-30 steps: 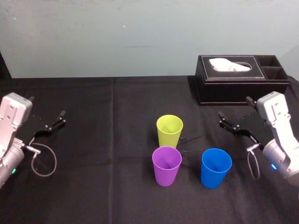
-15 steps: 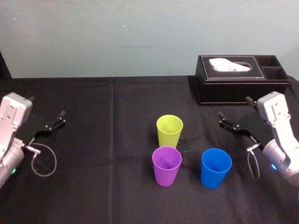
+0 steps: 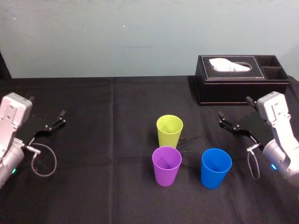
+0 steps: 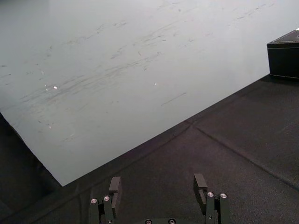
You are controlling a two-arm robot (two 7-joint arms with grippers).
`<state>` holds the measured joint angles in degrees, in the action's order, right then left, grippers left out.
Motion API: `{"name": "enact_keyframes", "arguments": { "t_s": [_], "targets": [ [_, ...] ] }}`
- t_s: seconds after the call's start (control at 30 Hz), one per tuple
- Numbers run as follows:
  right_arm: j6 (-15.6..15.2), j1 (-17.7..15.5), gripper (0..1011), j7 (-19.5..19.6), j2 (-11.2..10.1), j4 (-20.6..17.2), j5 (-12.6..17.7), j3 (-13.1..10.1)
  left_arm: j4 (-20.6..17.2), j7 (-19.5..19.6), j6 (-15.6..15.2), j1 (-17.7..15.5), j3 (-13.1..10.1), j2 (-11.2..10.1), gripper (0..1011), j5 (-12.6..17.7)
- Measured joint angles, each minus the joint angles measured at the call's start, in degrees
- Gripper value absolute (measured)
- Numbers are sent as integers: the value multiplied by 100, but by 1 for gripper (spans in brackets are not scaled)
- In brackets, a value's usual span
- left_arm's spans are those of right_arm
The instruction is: Stack the three plastic cups sequentially using one hand.
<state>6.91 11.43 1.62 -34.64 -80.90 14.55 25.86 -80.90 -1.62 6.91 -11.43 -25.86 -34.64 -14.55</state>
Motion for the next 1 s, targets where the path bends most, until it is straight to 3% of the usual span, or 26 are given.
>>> {"name": "enact_keyframes", "arguments": {
  "t_s": [0.73,1.0],
  "targets": [
    [0,0,1003,0,0,0,0,0,0,0,0,0,0,0,1011,0],
    [3,-126,1003,-99,8,-147,76,-207,0,0,0,0,0,0,1011,0]
  ]
}}
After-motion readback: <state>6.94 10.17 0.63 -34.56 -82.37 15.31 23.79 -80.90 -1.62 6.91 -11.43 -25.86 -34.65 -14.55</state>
